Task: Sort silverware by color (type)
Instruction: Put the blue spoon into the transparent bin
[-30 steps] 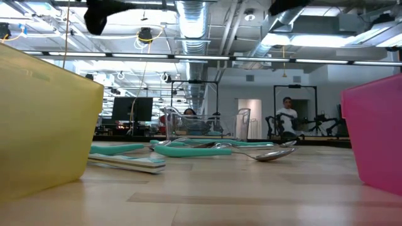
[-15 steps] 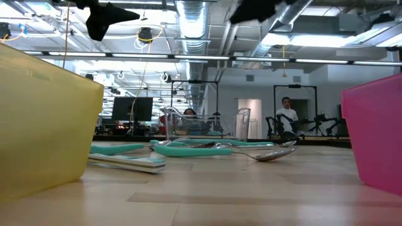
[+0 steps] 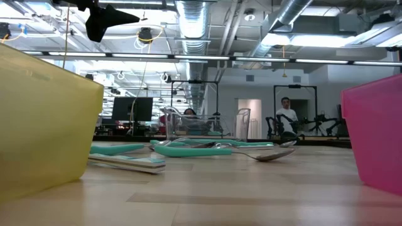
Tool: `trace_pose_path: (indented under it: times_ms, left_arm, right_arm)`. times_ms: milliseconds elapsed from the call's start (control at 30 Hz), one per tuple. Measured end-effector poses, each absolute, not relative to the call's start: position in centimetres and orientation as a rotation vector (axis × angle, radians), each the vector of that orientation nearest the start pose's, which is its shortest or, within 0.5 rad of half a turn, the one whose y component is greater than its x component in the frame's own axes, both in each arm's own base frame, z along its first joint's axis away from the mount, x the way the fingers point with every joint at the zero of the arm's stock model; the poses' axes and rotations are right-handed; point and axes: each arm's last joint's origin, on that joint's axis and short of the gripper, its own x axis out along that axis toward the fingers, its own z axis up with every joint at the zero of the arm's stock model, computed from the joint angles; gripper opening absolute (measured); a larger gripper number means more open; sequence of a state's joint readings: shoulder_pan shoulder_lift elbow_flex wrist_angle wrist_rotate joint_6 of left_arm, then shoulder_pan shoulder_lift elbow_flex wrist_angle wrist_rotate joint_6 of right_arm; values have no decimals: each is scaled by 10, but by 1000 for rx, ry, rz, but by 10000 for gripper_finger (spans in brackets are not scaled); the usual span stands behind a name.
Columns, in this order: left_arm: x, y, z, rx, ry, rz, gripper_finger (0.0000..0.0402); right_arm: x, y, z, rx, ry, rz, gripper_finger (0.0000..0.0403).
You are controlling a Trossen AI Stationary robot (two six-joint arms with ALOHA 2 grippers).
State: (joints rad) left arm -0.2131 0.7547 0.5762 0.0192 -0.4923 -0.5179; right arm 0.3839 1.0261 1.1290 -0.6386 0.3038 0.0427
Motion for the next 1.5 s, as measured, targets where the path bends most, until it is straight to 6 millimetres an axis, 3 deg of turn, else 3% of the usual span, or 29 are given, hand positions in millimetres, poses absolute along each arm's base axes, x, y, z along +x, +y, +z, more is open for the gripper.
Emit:
trace_pose_path:
  times_ms: [167, 267, 567, 767, 867, 1000, 1200, 1333, 1500]
  left_arm:
    - [172, -23, 284, -422, 89, 297, 238]
    - [172, -23, 286, -397, 72, 291, 238]
    - [171, -22, 290, -469, 34, 278, 238]
    - [173, -8, 290, -427, 14, 382, 238]
    - [178, -4, 286, -375, 56, 345, 238]
    - [187, -4, 280, -321, 114, 256, 238]
    - [194, -7, 285, -394, 60, 145, 238]
    - [194, -13, 286, -397, 65, 59, 238]
    - [194, -14, 286, -395, 60, 78, 238]
  right_arm:
    - [161, 55, 367, -78, 402, -26, 170]
    - [154, 50, 361, -64, 375, -72, 170]
    - [156, 39, 361, -154, 364, -54, 170]
    - [163, 35, 361, -165, 355, -35, 170]
    - [168, 36, 350, -187, 388, -10, 170]
    - [178, 38, 319, -200, 367, -12, 170]
    - [199, 33, 285, -5, 259, -14, 170]
    - [222, 38, 265, -3, 319, -16, 170]
    - [258, 34, 245, -35, 370, -58, 170]
